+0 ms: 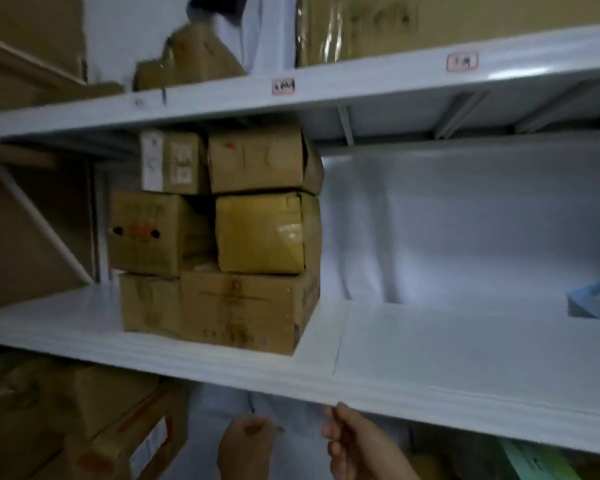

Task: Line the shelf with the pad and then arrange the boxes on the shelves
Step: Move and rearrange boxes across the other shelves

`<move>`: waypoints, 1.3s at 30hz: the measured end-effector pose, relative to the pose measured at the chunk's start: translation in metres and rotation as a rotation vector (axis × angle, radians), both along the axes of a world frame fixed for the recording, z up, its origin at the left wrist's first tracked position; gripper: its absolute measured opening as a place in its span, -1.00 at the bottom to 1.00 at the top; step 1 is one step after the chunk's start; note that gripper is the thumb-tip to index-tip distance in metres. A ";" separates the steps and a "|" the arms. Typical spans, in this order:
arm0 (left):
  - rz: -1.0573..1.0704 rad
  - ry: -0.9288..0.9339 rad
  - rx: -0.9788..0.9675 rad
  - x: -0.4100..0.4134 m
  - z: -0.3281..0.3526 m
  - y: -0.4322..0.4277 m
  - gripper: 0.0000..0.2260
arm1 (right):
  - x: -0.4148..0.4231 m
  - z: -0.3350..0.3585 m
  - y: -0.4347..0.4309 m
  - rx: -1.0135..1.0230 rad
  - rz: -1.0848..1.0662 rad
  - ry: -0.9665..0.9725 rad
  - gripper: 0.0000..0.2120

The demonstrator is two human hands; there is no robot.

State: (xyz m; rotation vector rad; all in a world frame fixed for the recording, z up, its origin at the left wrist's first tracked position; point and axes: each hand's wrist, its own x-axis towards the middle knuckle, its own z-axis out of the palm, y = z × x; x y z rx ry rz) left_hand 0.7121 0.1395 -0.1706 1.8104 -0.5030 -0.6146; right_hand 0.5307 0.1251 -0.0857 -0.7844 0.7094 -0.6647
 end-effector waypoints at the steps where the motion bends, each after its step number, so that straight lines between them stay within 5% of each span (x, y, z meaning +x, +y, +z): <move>1: -0.006 -0.012 -0.047 0.008 0.030 0.010 -0.58 | 0.006 0.020 0.001 -0.002 -0.008 -0.033 -0.75; 3: 0.027 0.007 -0.174 0.015 0.092 0.030 -0.80 | 0.017 0.061 0.000 -0.030 -0.045 -0.075 -0.73; 9: 0.062 -0.102 -0.484 0.031 0.220 0.036 -0.84 | 0.035 0.152 -0.026 -0.227 -0.069 -0.072 -0.66; 15: 0.118 -0.231 -0.574 0.075 0.294 0.000 -0.59 | 0.049 0.227 -0.076 -0.400 -0.132 -0.030 -0.34; 22: 0.075 -0.186 -0.609 0.109 0.329 -0.034 -0.62 | 0.080 0.275 -0.111 -0.523 -0.155 0.058 -0.18; 36: -0.214 0.065 -0.711 0.142 0.352 -0.062 -0.46 | 0.124 0.308 -0.121 -0.700 -0.186 0.059 -0.37; 39: -0.257 0.108 -0.759 0.140 0.357 -0.063 -0.59 | 0.127 0.317 -0.113 -0.760 -0.177 0.030 -0.42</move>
